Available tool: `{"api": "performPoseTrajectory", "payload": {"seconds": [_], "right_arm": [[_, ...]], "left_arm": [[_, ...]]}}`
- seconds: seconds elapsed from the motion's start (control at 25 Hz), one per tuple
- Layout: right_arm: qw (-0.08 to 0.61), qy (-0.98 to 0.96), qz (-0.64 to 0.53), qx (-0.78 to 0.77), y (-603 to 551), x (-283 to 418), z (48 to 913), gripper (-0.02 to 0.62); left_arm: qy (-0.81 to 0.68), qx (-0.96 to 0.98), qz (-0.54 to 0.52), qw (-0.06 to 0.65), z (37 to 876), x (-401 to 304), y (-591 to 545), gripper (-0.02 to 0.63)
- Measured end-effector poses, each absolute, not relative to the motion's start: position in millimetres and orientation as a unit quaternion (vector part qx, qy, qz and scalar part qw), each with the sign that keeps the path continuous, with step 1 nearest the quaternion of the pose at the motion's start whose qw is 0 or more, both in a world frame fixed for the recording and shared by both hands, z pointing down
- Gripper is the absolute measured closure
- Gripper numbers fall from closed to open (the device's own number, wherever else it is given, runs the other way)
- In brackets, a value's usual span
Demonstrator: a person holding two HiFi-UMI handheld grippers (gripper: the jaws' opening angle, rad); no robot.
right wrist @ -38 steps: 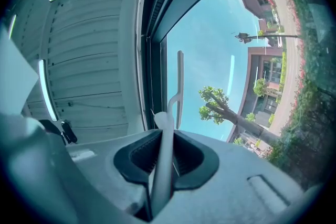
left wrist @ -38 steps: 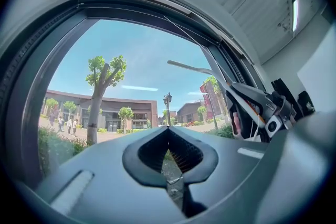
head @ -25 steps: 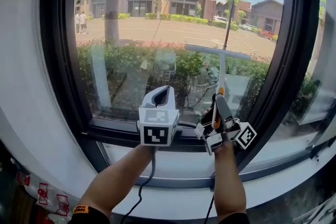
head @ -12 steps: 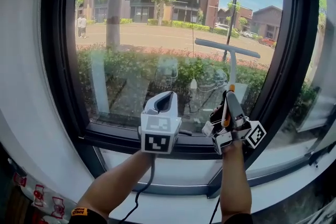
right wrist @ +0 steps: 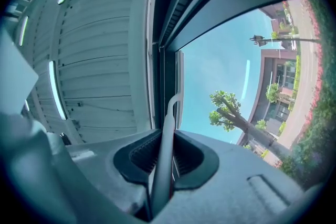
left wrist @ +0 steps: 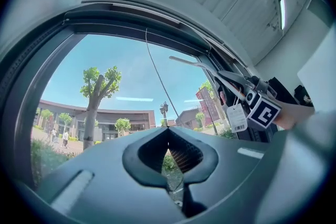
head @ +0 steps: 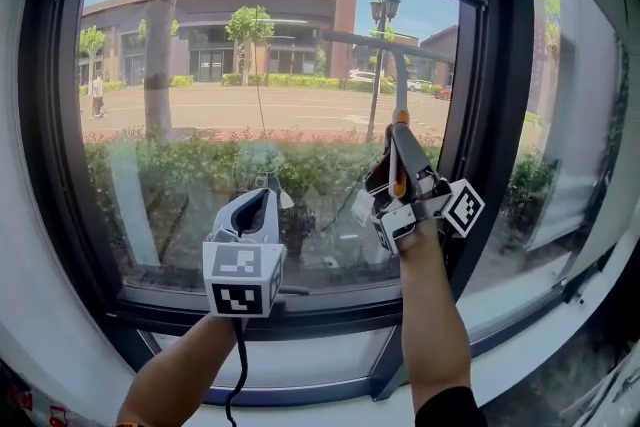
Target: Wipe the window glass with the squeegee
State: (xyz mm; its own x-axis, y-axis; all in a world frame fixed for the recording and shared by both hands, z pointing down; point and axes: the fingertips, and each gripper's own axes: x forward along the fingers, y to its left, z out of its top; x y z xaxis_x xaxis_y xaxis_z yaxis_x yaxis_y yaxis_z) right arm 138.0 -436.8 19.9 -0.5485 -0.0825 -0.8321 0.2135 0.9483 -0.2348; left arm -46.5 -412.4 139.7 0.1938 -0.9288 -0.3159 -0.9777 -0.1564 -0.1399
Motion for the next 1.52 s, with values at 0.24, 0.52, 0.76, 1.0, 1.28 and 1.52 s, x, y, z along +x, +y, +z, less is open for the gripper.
{"api": "performPoseTrajectory", "payload": {"seconds": [0.24, 0.52, 0.76, 1.0, 1.28, 1.52], "right_arm": [[0.477, 0.867, -0.137, 0.033, -441.1, 148.1, -34.0, 0.551], [0.458, 0.879, -0.131, 0.033, -444.0, 147.6, -80.1, 0.551], [0.462, 0.875, -0.138, 0.032, -448.9, 148.2, -90.0, 0.551], [0.474, 0.867, -0.154, 0.023, -457.2, 158.8, -79.9, 0.551], [0.482, 0.858, -0.178, 0.022, -454.6, 168.9, -46.1, 0.551], [0.487, 0.849, -0.204, 0.018, -448.7, 168.9, 4.2, 0.551]], "left_arm": [[0.641, -0.743, 0.088, 0.17, 119.3, -56.6, -412.3, 0.588], [0.649, -0.735, 0.093, 0.172, 113.1, -63.5, -407.3, 0.588], [0.652, -0.734, 0.096, 0.167, 116.0, -68.2, -406.1, 0.588], [0.646, -0.739, 0.098, 0.164, 118.7, -60.9, -403.6, 0.589], [0.638, -0.749, 0.093, 0.153, 134.9, -47.5, -398.9, 0.588], [0.634, -0.757, 0.086, 0.137, 158.3, -42.8, -391.6, 0.588]]}}
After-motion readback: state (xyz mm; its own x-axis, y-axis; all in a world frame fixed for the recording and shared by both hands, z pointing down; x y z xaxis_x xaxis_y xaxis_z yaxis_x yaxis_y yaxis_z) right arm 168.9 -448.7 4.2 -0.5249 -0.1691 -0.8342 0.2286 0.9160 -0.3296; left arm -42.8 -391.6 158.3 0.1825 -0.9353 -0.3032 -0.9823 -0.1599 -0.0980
